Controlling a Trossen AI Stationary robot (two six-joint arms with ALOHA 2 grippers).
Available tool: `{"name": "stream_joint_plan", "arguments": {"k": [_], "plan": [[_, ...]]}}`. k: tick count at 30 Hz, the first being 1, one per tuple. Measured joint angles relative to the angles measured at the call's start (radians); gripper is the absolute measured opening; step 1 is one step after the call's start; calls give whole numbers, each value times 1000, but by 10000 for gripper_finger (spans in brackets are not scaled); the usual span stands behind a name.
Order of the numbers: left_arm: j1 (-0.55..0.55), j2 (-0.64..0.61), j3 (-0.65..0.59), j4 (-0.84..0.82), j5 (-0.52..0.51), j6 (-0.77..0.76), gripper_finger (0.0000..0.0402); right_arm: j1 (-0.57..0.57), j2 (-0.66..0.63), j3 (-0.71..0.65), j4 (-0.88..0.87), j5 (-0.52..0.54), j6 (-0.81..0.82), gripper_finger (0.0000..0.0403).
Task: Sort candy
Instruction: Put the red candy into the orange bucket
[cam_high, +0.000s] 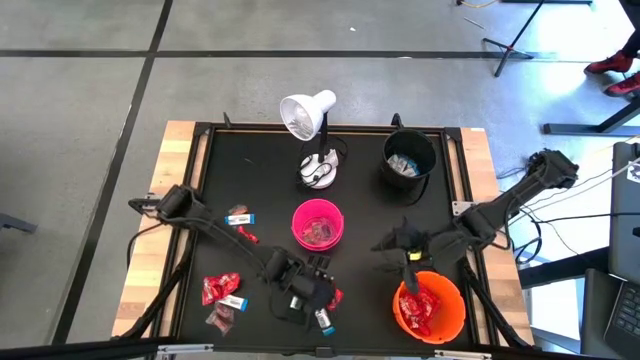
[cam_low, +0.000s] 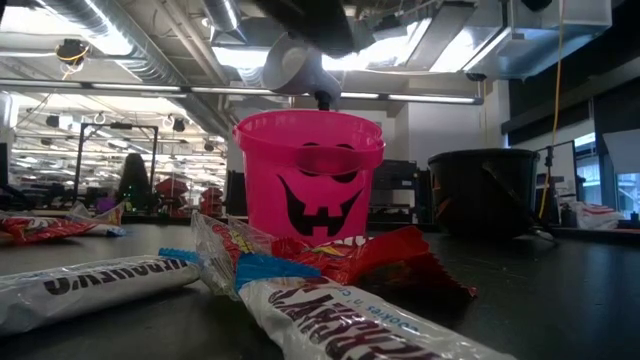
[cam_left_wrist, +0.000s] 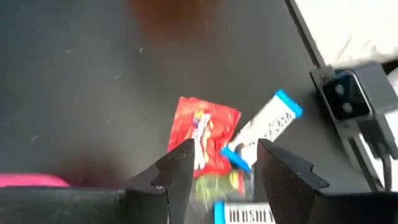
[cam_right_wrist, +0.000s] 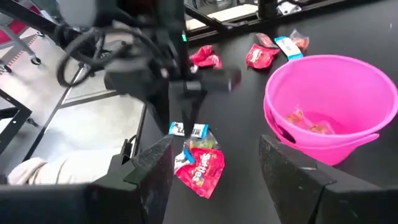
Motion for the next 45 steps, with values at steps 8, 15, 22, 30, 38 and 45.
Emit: {"name": "stream_joint_plan", "arguments": {"k": [8, 15, 22, 30, 38, 45], "plan": [[47, -1, -181, 237, 38, 4, 165, -2, -16, 0, 24, 5, -53, 227], [71, -1, -305, 366, 59, 34, 165, -2, -17, 0, 24, 9, -53, 227], [73, -1, -368, 429, 58, 35, 165, -1, -17, 0, 23, 10, -53, 227], [73, 35, -376, 489, 59, 60, 165, -1, -17, 0, 24, 10, -53, 227], [71, 62, -374, 506, 52, 60, 156, -1, -18, 0, 23, 11, -53, 227], [70, 55, -375, 499, 40, 61, 57, -1, -18, 0, 23, 11, -54, 227]]}}
